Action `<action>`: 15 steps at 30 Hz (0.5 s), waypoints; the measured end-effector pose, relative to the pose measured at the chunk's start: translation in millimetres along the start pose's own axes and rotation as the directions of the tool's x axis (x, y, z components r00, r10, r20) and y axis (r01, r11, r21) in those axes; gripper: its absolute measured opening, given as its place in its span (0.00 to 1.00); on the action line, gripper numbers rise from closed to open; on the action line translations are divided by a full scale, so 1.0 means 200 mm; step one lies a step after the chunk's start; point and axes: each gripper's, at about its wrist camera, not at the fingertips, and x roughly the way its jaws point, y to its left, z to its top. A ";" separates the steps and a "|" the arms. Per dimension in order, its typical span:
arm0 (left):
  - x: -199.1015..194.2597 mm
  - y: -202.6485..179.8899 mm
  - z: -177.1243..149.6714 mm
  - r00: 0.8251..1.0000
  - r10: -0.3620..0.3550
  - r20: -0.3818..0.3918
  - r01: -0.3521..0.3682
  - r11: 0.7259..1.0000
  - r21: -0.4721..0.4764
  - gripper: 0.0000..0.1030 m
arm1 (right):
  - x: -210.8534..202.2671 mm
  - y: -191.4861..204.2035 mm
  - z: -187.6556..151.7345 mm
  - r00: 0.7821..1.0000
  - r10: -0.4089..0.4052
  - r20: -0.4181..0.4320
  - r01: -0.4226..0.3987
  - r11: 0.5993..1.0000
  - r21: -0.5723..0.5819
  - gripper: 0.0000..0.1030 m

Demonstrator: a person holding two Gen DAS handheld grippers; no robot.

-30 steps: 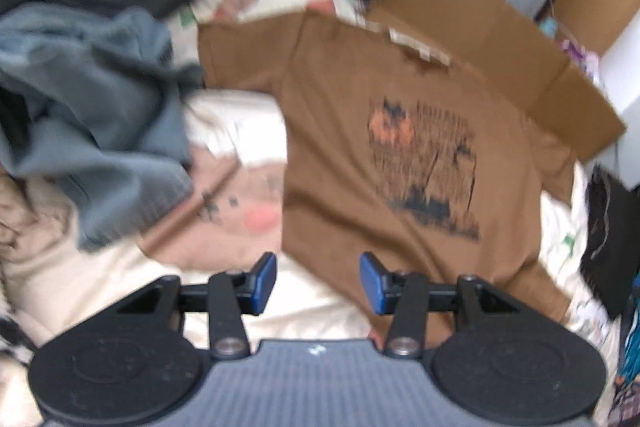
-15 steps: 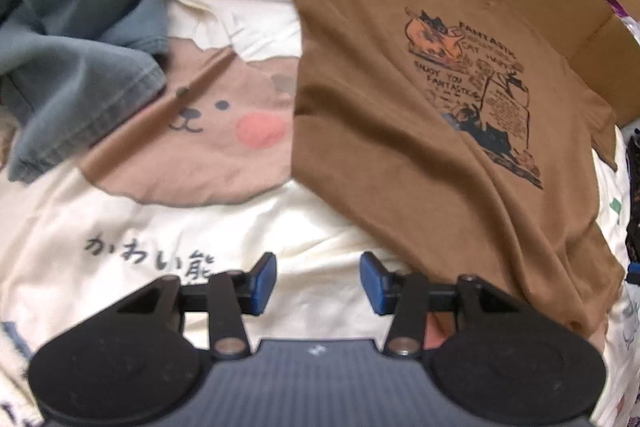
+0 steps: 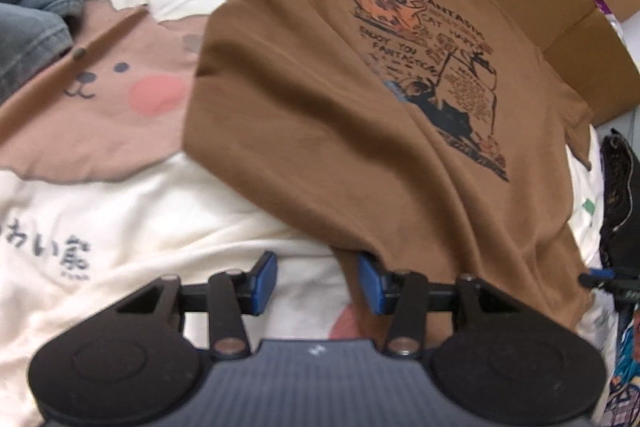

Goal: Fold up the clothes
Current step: 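Lower the right gripper to the shirt hem and close on it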

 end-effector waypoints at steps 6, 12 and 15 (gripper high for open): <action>0.00 -0.02 0.02 0.999 -0.031 0.042 0.032 0.999 -0.036 0.47 | 0.00 0.04 0.01 1.000 0.004 -0.016 -0.004 1.000 -0.003 0.16; -0.01 -0.05 0.04 0.996 -0.051 0.072 0.054 0.998 -0.042 0.49 | -0.10 0.09 0.00 1.000 0.010 0.013 -0.010 1.000 0.004 0.08; -0.01 -0.05 0.05 0.995 -0.053 0.079 0.057 0.998 -0.040 0.50 | -0.15 0.12 -0.01 0.999 0.001 0.035 -0.001 1.000 0.005 0.07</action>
